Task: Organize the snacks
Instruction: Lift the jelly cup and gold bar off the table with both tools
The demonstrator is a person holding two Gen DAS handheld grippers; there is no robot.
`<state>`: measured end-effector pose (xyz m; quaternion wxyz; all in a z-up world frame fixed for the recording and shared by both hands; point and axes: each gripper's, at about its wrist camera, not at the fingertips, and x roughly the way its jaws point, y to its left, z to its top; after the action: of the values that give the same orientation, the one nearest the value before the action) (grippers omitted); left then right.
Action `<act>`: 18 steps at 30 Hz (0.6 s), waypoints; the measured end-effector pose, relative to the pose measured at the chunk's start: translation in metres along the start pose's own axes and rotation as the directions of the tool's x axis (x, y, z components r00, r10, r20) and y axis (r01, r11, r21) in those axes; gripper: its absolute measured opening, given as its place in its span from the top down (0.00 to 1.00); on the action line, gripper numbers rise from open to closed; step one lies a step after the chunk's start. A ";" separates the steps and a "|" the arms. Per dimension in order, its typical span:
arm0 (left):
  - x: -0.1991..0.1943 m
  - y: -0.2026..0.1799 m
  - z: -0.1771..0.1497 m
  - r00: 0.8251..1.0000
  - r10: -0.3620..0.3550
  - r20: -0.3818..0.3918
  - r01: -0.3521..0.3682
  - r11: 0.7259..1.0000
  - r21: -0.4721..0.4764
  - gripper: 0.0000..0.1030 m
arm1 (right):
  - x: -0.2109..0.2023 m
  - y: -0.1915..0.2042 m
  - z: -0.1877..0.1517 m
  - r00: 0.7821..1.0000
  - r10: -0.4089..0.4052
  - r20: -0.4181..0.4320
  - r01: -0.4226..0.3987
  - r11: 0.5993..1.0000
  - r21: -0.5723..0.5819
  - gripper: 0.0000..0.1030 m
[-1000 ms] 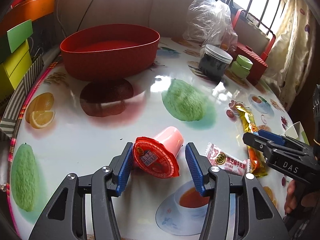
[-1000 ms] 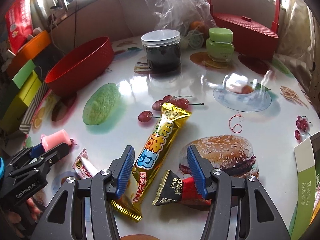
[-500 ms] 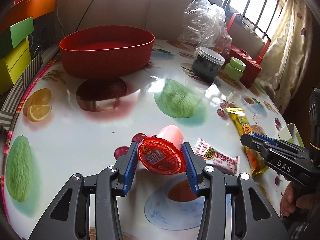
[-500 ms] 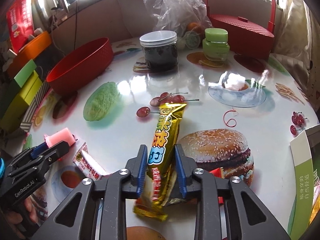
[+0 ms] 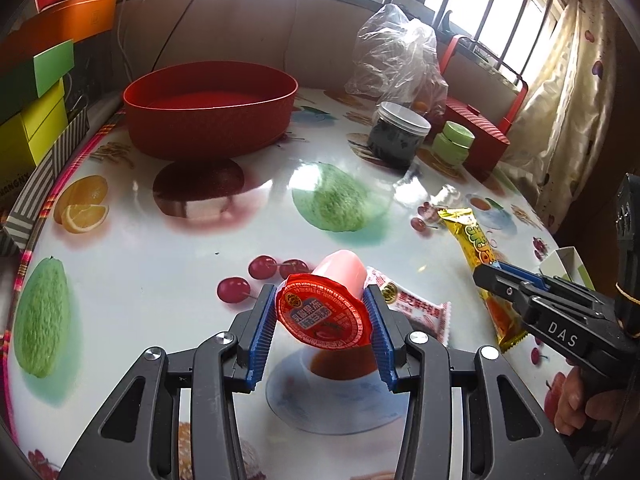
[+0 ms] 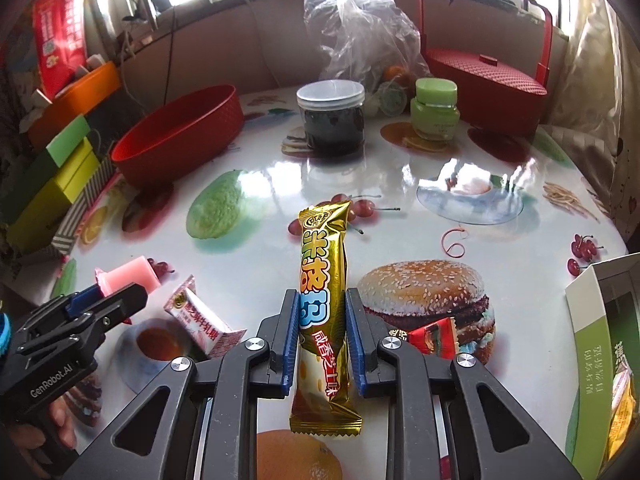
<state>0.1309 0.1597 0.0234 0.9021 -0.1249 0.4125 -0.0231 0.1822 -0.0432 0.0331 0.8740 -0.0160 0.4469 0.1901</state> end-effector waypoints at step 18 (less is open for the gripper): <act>-0.028 -0.029 -0.007 0.999 -0.031 0.033 0.030 0.999 0.028 0.56 | -0.039 -0.020 -0.016 0.999 -0.012 0.040 0.011 0.999 0.042 0.79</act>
<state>0.1088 0.1340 0.0472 0.9101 -0.1190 0.3949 -0.0405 0.1561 -0.0770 0.0514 0.8840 0.0033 0.4331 0.1761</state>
